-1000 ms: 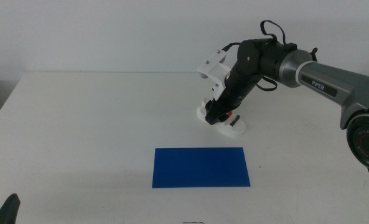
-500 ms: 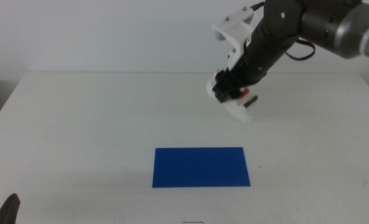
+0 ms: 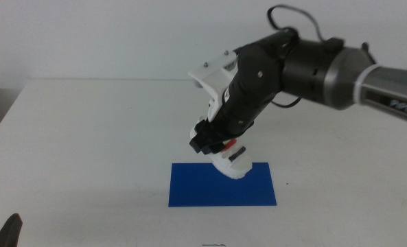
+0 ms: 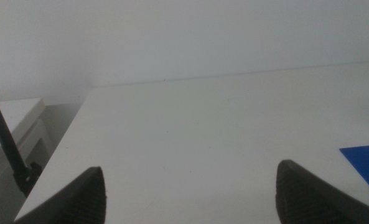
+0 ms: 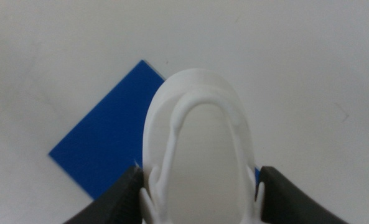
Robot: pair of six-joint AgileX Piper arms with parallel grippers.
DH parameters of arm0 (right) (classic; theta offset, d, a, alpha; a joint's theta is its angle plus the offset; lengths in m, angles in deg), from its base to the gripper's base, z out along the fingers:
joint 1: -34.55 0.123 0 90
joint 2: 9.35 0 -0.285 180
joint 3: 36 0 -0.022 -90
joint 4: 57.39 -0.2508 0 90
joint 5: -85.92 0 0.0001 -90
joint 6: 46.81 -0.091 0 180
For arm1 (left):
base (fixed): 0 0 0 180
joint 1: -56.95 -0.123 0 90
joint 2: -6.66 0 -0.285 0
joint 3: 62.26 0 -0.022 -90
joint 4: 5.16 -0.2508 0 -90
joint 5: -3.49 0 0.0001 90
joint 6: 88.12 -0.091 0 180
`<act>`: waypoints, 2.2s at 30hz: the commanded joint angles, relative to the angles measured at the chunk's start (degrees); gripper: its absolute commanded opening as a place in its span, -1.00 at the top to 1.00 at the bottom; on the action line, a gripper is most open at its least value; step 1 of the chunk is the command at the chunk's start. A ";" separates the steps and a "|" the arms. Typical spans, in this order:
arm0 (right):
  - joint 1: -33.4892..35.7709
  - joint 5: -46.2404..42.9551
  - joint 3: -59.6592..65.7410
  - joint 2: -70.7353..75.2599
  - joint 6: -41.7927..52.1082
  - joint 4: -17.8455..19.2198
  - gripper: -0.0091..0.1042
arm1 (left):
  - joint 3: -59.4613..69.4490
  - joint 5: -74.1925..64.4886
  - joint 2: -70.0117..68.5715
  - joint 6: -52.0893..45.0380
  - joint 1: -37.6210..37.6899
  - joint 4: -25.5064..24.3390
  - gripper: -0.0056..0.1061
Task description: Use one arm to grab the shoe from the table and place it on the mat.
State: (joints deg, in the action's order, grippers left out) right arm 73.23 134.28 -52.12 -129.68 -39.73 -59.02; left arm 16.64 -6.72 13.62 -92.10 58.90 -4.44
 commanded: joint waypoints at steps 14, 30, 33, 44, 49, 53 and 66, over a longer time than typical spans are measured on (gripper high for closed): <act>-0.06 -2.05 -1.34 -0.41 -8.74 1.10 0.86 | -0.19 4.74 -1.10 0.84 0.22 0.49 -0.78; -0.11 -0.88 -1.34 -0.41 -48.63 3.13 0.86 | -0.19 4.74 -1.10 0.84 0.22 0.49 -0.78; -0.11 0.42 -1.34 -0.41 -58.33 7.99 0.86 | -0.19 4.74 -1.10 0.84 0.22 0.49 -0.78; 4.78 17.66 -1.34 -0.41 -113.40 25.32 0.86 | -0.19 4.74 -1.10 0.84 0.22 0.49 -0.78; 9.15 26.37 -2.07 -0.41 -129.83 29.73 0.86 | -0.19 4.74 -1.10 0.84 0.22 0.49 -0.78; 9.00 26.32 -3.27 -0.47 -129.79 26.96 0.86 | -0.19 4.74 -1.10 0.84 0.22 0.49 -0.78; 8.20 26.16 -3.35 -1.23 -129.64 20.57 0.86 | -0.19 4.74 -1.10 0.84 0.22 0.49 -0.78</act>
State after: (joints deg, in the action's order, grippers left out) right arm 81.87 155.04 -53.90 -133.96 -168.39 -40.78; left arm 16.64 -6.72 13.62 -92.10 58.90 -4.44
